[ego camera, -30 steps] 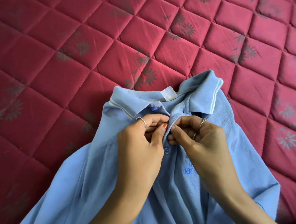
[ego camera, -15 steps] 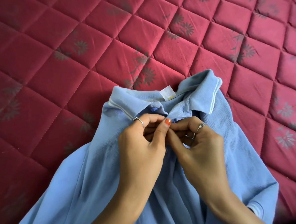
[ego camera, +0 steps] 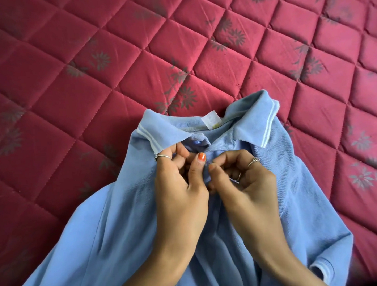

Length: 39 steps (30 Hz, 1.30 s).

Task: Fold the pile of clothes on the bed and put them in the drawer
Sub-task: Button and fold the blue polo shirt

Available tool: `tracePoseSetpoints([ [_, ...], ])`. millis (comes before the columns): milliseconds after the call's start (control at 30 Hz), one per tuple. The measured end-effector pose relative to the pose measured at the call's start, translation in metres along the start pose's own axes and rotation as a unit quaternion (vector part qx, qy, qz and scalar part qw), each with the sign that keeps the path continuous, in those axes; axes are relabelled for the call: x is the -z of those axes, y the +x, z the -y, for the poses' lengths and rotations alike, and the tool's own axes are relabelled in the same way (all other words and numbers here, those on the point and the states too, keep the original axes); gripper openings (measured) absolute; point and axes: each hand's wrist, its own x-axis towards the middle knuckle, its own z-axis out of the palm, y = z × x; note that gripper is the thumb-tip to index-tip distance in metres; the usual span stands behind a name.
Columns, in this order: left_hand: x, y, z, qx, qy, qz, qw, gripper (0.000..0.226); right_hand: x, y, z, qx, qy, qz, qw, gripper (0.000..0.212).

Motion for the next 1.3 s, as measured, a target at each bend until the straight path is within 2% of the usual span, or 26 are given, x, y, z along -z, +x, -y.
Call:
tracePoseSetpoints([
  [100,-0.001,0.0,-0.001,-0.003,0.001,0.008,1.0,0.018,0.004,0.005,0.004,-0.137,0.175,0.034,0.974,0.017],
  [167,0.001,0.004,0.003,-0.006,0.022,0.006,1.0,0.014,0.005,0.008,0.004,-0.186,0.239,0.051,0.952,0.009],
  [233,0.003,0.008,0.005,-0.005,0.031,0.016,0.999,0.013,0.007,0.01,0.003,-0.195,0.241,0.059,0.949,0.005],
  [333,0.005,0.011,0.004,-0.021,0.066,0.051,0.996,0.022,0.012,0.013,0.002,-0.177,0.225,0.062,0.956,0.025],
  [500,0.005,0.008,0.002,-0.074,0.118,0.088,0.986,0.029,0.014,0.017,0.001,-0.148,0.212,0.038,0.965,0.015],
  [600,0.006,0.011,0.004,-0.109,0.187,0.105,0.971,0.02,0.015,0.02,-0.002,-0.155,0.209,0.015,0.965,0.011],
  [767,0.011,0.02,0.008,-0.107,0.25,0.123,0.954,0.014,0.015,0.024,-0.005,-0.181,0.226,-0.005,0.957,0.013],
  [833,0.01,0.021,0.008,-0.123,0.273,0.115,0.947,0.008,0.015,0.026,-0.006,-0.189,0.226,-0.007,0.956,0.012],
  [967,0.006,0.026,0.014,-0.178,0.325,0.058,0.927,0.022,0.014,0.029,-0.008,-0.197,0.223,-0.024,0.954,0.016],
  [1033,0.004,0.029,0.016,-0.184,0.367,0.045,0.911,0.024,0.013,0.029,-0.008,-0.196,0.227,-0.026,0.954,0.016],
  [1133,-0.002,0.033,0.013,-0.193,0.418,0.029,0.887,0.039,0.014,0.029,-0.007,-0.198,0.224,-0.025,0.954,0.018],
  [1200,-0.008,0.036,0.009,-0.161,0.439,0.03,0.883,0.035,0.015,0.029,-0.007,-0.2,0.226,-0.025,0.953,0.021],
  [1300,-0.017,0.038,0.007,-0.138,0.467,0.014,0.873,0.009,0.015,0.029,-0.008,-0.209,0.243,-0.026,0.947,0.024],
])
